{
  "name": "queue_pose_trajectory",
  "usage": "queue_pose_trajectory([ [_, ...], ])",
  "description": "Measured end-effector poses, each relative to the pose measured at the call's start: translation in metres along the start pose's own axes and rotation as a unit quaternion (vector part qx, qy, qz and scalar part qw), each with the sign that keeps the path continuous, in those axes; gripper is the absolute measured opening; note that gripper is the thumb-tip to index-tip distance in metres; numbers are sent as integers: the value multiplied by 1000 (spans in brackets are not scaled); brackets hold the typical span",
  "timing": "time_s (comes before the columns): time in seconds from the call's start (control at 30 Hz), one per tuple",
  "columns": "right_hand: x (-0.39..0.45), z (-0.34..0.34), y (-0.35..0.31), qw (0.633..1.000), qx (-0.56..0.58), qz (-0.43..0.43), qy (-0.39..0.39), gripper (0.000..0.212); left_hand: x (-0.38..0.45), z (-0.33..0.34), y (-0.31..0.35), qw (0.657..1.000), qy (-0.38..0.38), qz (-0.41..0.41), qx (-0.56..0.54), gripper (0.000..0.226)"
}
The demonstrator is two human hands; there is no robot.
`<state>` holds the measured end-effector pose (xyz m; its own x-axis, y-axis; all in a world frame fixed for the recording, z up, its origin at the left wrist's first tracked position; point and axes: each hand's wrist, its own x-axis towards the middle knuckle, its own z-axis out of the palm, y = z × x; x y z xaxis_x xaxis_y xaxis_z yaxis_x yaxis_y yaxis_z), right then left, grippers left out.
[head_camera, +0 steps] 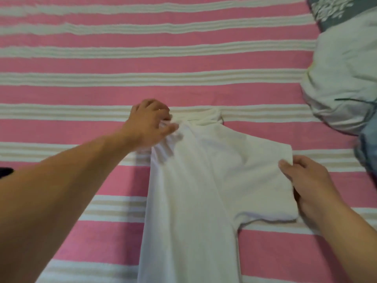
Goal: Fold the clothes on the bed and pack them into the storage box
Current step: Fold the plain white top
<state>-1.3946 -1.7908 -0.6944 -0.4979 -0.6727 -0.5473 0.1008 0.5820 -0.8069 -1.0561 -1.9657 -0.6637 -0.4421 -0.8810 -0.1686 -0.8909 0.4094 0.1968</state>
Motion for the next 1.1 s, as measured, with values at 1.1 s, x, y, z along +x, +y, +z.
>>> queue_pose_trajectory([
  [1.1,-82,-3,-21,990,-132,-3,-47,13,-36,22,119,941,-104,-122,-297,60],
])
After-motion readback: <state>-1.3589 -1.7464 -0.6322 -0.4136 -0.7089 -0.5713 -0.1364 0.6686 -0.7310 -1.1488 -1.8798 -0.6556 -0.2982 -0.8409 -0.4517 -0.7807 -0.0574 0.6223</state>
